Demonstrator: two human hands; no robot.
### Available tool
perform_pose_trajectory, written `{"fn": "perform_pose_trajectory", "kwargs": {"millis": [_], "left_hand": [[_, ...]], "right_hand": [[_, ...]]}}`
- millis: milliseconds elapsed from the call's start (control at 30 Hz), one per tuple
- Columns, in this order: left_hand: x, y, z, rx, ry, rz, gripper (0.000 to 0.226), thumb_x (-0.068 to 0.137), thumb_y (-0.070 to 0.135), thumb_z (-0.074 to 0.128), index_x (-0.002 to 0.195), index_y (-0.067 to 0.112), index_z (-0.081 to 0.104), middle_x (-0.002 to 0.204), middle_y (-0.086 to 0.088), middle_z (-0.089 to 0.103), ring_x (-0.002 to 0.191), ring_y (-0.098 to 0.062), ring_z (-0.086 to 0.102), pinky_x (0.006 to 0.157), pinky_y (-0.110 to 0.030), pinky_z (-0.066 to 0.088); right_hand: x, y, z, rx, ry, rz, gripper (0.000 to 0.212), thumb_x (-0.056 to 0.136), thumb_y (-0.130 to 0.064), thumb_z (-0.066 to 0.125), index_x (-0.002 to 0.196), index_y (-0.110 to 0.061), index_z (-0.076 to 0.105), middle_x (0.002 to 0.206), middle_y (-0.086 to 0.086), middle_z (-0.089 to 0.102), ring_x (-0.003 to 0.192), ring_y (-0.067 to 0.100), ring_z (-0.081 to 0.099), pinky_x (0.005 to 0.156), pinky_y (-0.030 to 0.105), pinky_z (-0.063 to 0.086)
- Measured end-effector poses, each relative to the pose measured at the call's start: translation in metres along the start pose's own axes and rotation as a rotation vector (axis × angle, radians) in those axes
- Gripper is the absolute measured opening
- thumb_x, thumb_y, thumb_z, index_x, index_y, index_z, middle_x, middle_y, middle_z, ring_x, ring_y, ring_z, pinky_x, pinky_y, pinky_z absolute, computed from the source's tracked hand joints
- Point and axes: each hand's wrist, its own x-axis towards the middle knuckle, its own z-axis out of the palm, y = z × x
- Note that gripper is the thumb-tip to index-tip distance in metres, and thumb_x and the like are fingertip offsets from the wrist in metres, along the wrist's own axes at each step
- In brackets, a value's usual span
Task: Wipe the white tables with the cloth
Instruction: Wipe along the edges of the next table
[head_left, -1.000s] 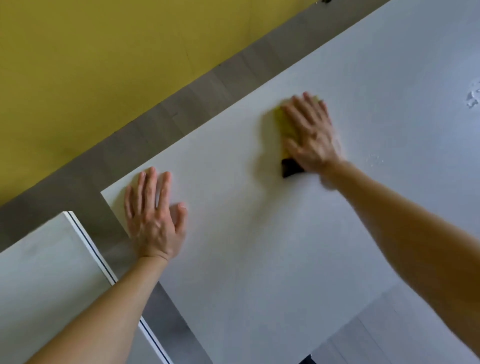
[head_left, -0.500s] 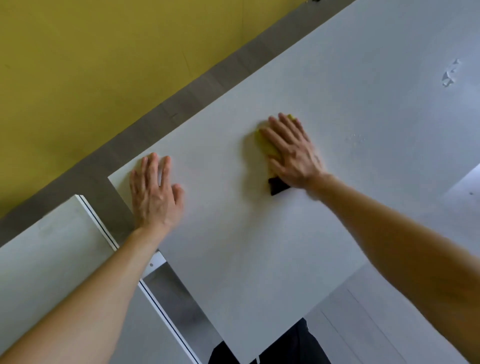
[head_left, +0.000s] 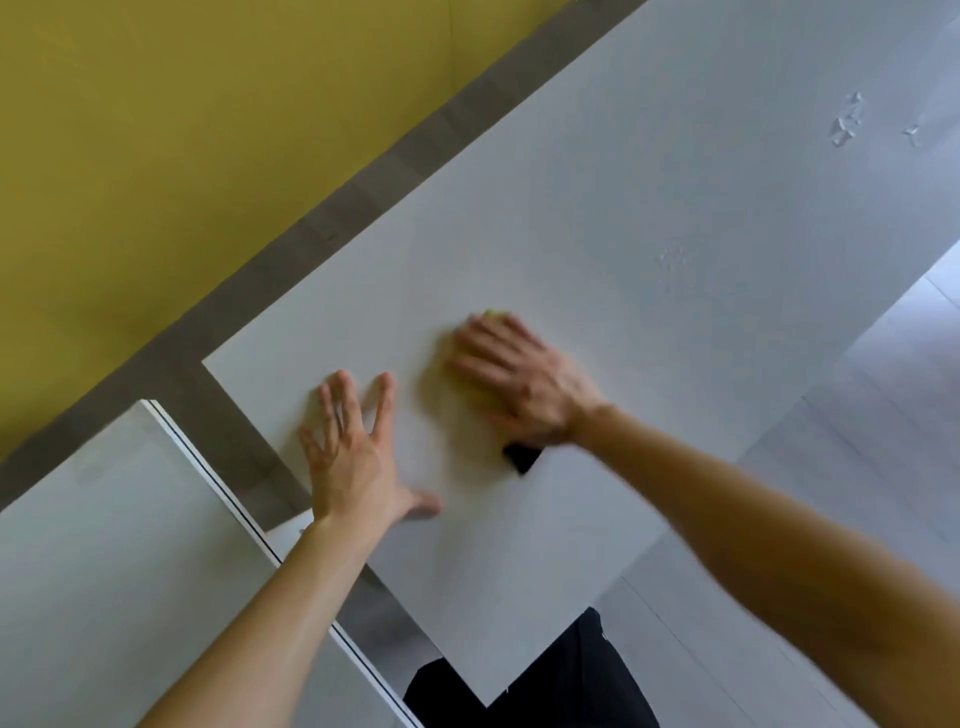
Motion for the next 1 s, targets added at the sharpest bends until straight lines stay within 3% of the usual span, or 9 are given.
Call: {"fn": "perform_pose_trajectory", "kwargs": {"millis": [133, 267, 400, 500, 667, 767, 833, 933, 1000], "left_hand": [[-0.001, -0.001, -0.001, 0.015, -0.003, 0.017, 0.179, 0.044, 0.099, 0.077, 0.160, 0.032, -0.041, 0.172, -0.022, -0.036, 0.162, -0.043, -0.028, 0.131, -0.069, 0.016], [-0.003, -0.001, -0.007, 0.004, -0.027, 0.014, 0.178, 0.044, 0.097, 0.080, 0.162, 0.034, -0.037, 0.173, -0.019, -0.035, 0.163, -0.041, -0.028, 0.131, -0.069, 0.015], [-0.005, 0.001, -0.011, 0.000, -0.019, 0.017, 0.177, 0.044, 0.095, 0.083, 0.164, 0.036, -0.033, 0.175, -0.018, -0.032, 0.164, -0.041, -0.024, 0.130, -0.069, 0.017], [-0.007, 0.001, -0.013, 0.004, -0.021, 0.012, 0.175, 0.045, 0.096, 0.082, 0.164, 0.037, -0.033, 0.175, -0.017, -0.033, 0.164, -0.041, -0.025, 0.130, -0.069, 0.017], [-0.007, 0.000, -0.012, 0.019, -0.020, 0.014, 0.174, 0.048, 0.096, 0.080, 0.162, 0.036, -0.036, 0.173, -0.017, -0.035, 0.162, -0.041, -0.027, 0.131, -0.068, 0.017], [-0.005, 0.000, -0.011, 0.017, -0.018, 0.008, 0.174, 0.046, 0.094, 0.083, 0.163, 0.038, -0.033, 0.174, -0.015, -0.034, 0.163, -0.040, -0.026, 0.131, -0.069, 0.016], [-0.005, 0.001, -0.010, 0.006, -0.007, 0.000, 0.175, 0.044, 0.090, 0.087, 0.165, 0.039, -0.028, 0.176, -0.014, -0.031, 0.164, -0.039, -0.024, 0.130, -0.069, 0.017], [-0.002, 0.001, -0.007, 0.008, 0.012, -0.011, 0.171, 0.049, 0.083, 0.092, 0.166, 0.040, -0.025, 0.177, -0.014, -0.028, 0.165, -0.038, -0.021, 0.129, -0.070, 0.020], [0.000, 0.001, -0.005, 0.030, 0.028, -0.011, 0.166, 0.056, 0.079, 0.093, 0.166, 0.040, -0.024, 0.177, -0.015, -0.028, 0.166, -0.038, -0.020, 0.128, -0.071, 0.023]], "right_hand": [[0.001, 0.111, -0.043, -0.073, 0.151, 0.481, 0.075, 0.098, -0.045, 0.064, 0.166, -0.021, 0.043, 0.173, 0.016, 0.036, 0.165, 0.042, 0.023, 0.135, 0.058, 0.011], [0.004, 0.061, -0.029, -0.067, 0.220, 0.619, 0.080, 0.095, -0.046, 0.060, 0.167, -0.017, 0.041, 0.174, 0.020, 0.033, 0.165, 0.043, 0.019, 0.136, 0.058, 0.009], [-0.023, -0.092, 0.020, 0.036, 0.090, 0.238, 0.073, 0.100, -0.039, 0.062, 0.166, -0.014, 0.043, 0.174, 0.020, 0.034, 0.166, 0.041, 0.016, 0.136, 0.059, 0.009], [-0.046, -0.076, 0.015, 0.034, -0.020, -0.025, 0.067, 0.103, -0.042, 0.059, 0.164, -0.016, 0.047, 0.173, 0.017, 0.037, 0.166, 0.037, 0.020, 0.136, 0.055, 0.011], [-0.060, 0.067, -0.034, -0.042, 0.128, 0.494, 0.080, 0.093, -0.054, 0.056, 0.163, -0.017, 0.047, 0.172, 0.018, 0.038, 0.164, 0.042, 0.025, 0.132, 0.063, 0.019], [-0.055, 0.065, -0.027, -0.059, 0.178, 0.679, 0.085, 0.090, -0.054, 0.051, 0.167, -0.021, 0.040, 0.177, 0.016, 0.027, 0.167, 0.039, 0.017, 0.135, 0.057, 0.012], [-0.053, 0.001, -0.004, -0.024, 0.234, 0.649, 0.087, 0.087, -0.048, 0.059, 0.167, -0.018, 0.041, 0.176, 0.018, 0.029, 0.166, 0.042, 0.019, 0.134, 0.060, 0.014], [-0.069, -0.125, 0.035, 0.028, 0.119, 0.331, 0.080, 0.099, -0.043, 0.062, 0.170, -0.017, 0.035, 0.178, 0.016, 0.024, 0.168, 0.037, 0.011, 0.136, 0.057, 0.008], [-0.087, -0.149, 0.039, 0.048, 0.048, 0.159, 0.075, 0.106, -0.043, 0.057, 0.172, -0.018, 0.030, 0.180, 0.013, 0.019, 0.169, 0.033, 0.006, 0.137, 0.055, 0.008]]}}
